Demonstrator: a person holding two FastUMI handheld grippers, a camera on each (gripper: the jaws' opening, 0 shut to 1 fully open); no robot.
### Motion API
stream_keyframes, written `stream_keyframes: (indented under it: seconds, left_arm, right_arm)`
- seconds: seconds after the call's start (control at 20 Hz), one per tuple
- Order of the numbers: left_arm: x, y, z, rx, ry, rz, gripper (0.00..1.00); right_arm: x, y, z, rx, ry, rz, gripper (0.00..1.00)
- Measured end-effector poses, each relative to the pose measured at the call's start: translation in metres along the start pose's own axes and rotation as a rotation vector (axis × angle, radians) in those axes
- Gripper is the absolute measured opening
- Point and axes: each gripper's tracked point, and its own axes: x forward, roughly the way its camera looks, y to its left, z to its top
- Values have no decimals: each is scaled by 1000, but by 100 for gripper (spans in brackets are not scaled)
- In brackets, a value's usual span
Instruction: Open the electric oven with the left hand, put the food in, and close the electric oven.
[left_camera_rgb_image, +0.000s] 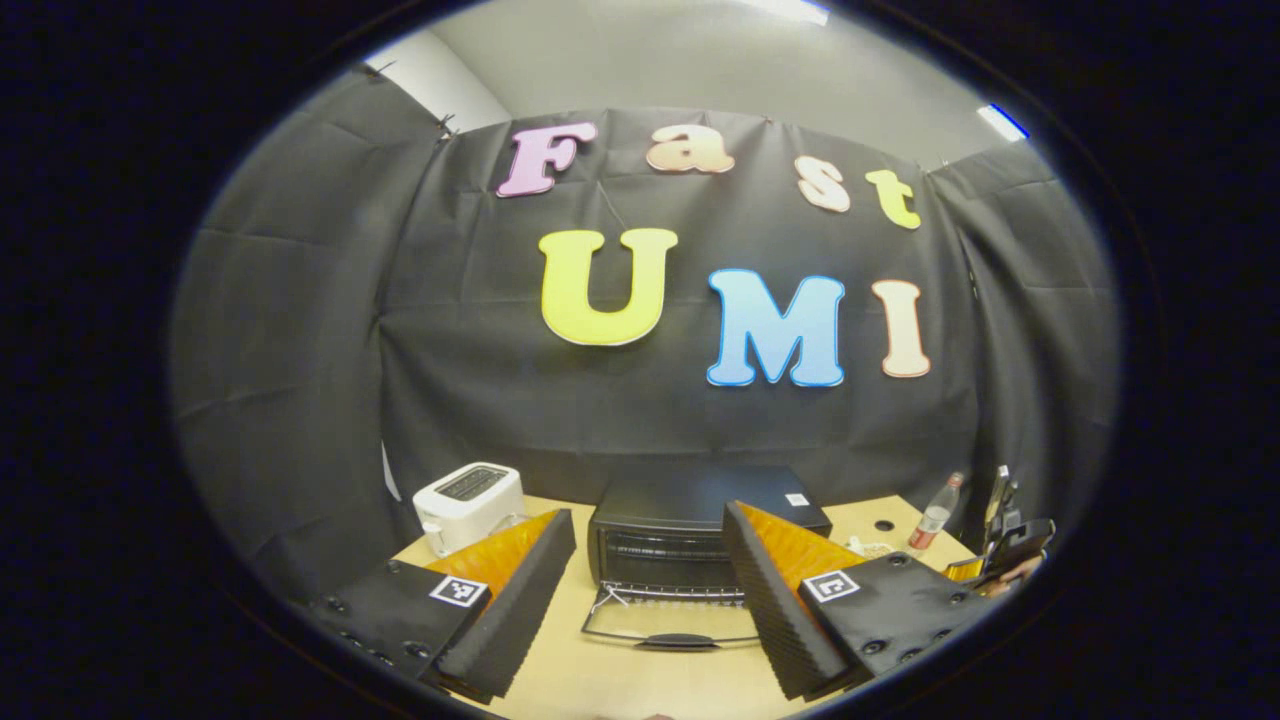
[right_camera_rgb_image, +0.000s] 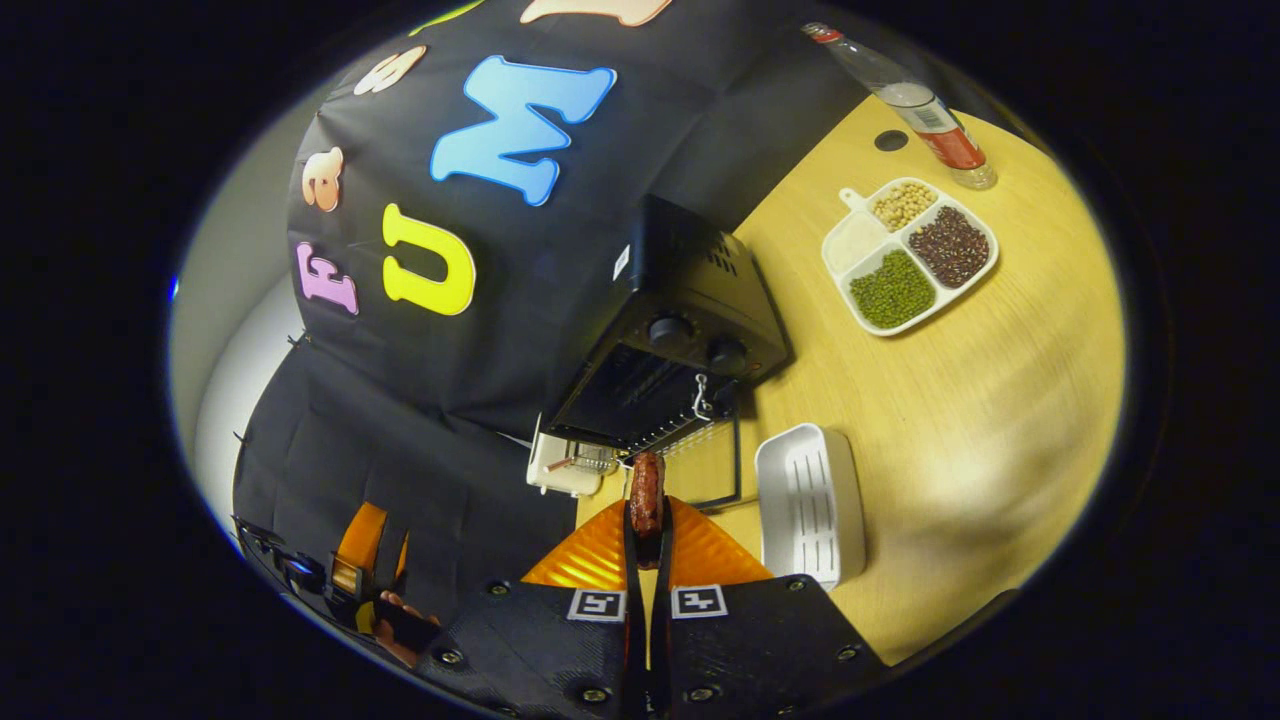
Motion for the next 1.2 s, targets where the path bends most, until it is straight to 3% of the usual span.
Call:
stream_keyframes:
  seconds: [0.3,0.55,0.85,1.2]
  left_arm:
    - [-4,17,9,4,-17,-30,96]
    - [-7,34,15,22,-21,-63,100]
    - [-9,57,8,40,-4,-67,100]
    - [-7,95,-2,37,28,-19,100]
  right_arm:
    - [32,35,-2,48,-56,64,2]
    - [75,49,1,100,-139,83,2]
    - [124,38,2,183,-195,42,2]
    - [180,15,23,356,-281,11,3]
